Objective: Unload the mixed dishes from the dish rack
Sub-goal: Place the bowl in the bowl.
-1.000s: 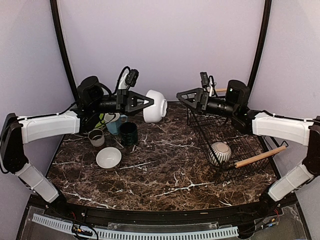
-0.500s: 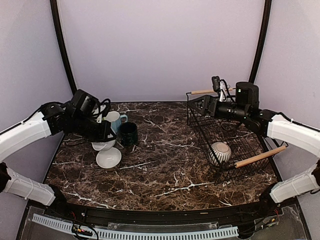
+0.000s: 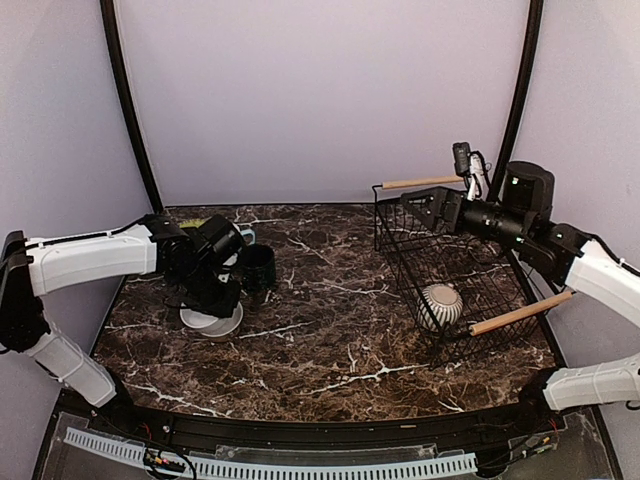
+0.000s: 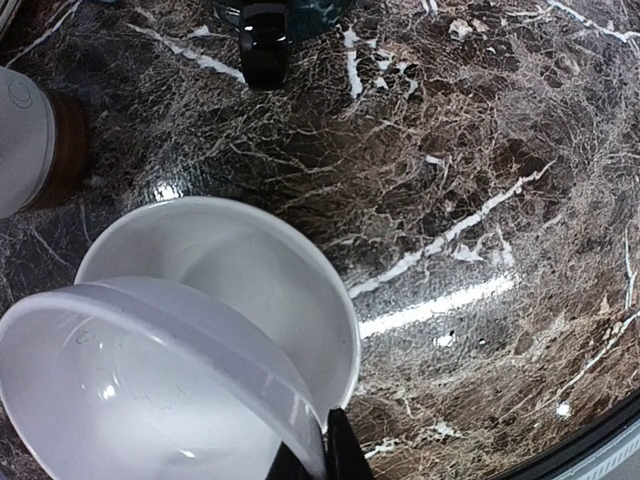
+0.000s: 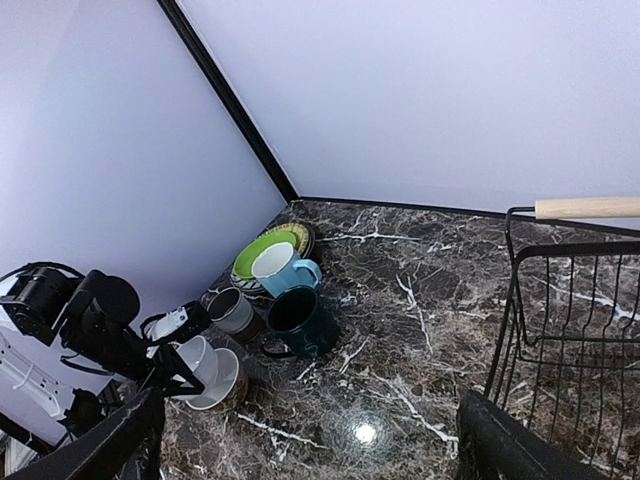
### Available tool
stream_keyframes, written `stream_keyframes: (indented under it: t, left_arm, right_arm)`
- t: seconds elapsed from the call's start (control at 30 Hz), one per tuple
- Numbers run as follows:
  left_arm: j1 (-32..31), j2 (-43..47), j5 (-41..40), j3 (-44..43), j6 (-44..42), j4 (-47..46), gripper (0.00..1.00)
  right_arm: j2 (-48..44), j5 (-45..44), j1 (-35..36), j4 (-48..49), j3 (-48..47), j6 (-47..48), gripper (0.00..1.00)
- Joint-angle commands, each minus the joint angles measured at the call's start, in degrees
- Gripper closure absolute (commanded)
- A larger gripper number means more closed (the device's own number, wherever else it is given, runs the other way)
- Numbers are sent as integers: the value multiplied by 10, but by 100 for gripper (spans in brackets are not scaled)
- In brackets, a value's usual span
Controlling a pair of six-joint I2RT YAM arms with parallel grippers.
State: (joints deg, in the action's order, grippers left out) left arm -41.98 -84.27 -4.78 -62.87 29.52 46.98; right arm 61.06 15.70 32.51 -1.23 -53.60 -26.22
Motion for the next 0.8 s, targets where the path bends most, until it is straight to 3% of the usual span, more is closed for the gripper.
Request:
stream_keyframes:
  t: [0.0, 0.27, 0.33, 0.57, 0.77]
  left_arm:
    - [-9, -8, -7, -7, 0, -9, 99]
    - [-17, -21, -3, 6, -2, -30, 99]
    - [-18, -24, -4, 4, -4, -26, 95]
    - [-19, 14, -18, 4, -19, -13, 67]
    - [-19, 63, -15, -50, -52, 1, 53]
  right_arm:
    - [-12, -26, -4, -22, 11, 23, 1]
    - [-1, -22, -5, -34, 2, 25, 1]
    - [2, -19, -5, -34, 3, 24, 1]
    - [9, -36, -4, -88, -16, 45, 1]
    - [28, -97, -4, -218, -59, 76, 1]
